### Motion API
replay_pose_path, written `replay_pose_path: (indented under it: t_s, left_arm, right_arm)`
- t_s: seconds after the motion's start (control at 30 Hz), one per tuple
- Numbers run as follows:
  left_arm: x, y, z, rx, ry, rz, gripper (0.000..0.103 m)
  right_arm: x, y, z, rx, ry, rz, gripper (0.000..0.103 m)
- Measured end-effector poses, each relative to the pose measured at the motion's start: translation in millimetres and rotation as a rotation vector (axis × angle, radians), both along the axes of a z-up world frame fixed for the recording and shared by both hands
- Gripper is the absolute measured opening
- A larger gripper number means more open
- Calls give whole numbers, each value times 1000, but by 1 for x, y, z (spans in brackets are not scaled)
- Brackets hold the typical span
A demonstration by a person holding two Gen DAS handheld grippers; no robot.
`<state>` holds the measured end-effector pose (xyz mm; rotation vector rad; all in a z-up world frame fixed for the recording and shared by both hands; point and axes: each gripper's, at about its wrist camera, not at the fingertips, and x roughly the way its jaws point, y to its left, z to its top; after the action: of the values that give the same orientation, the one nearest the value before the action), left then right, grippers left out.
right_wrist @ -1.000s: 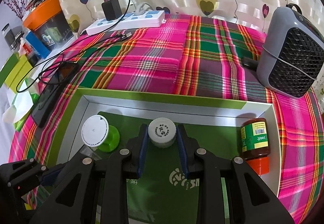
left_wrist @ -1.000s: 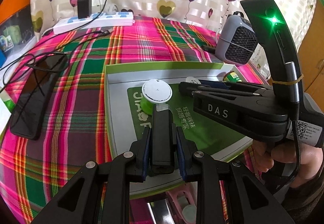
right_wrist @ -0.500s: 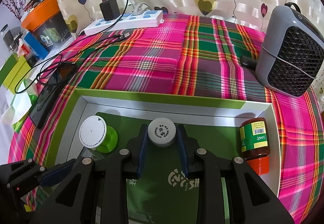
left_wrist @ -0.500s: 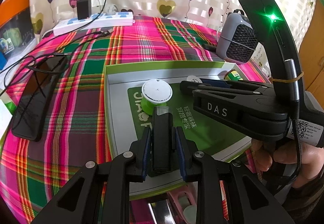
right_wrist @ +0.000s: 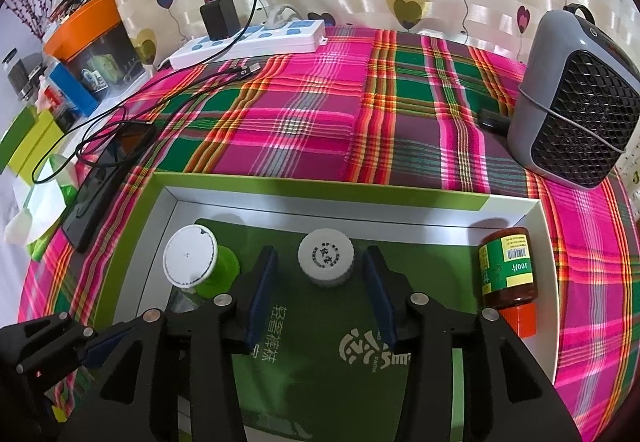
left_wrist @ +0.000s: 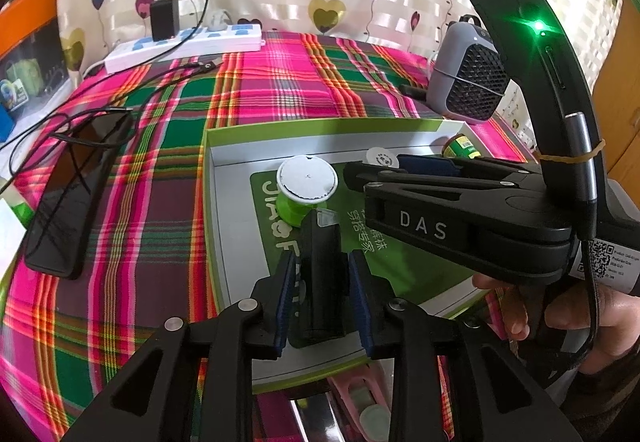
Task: Organize rigid objects
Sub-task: 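Lower the white container into the box and open right tool while left holds the black block, then lower the black block into the box and open the left tool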
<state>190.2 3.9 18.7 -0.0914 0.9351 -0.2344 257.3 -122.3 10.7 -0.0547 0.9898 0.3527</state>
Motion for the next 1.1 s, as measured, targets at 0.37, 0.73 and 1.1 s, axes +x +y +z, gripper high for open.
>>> replay_pose_path:
  t_s: [0.37, 0.73, 1.1]
  left_arm:
    - [-3, -4, 2, 27, -6, -4, 32]
    - [-14, 0, 8, 35, -19, 21, 35]
    - [-35, -1, 22, 36, -49, 21, 35]
  right_arm:
    - [-4, -3, 1, 13, 5, -9, 51]
    - [-19, -7, 11, 26, -17, -19, 51]
    - [-44, -9, 23, 30, -42, -23, 51]
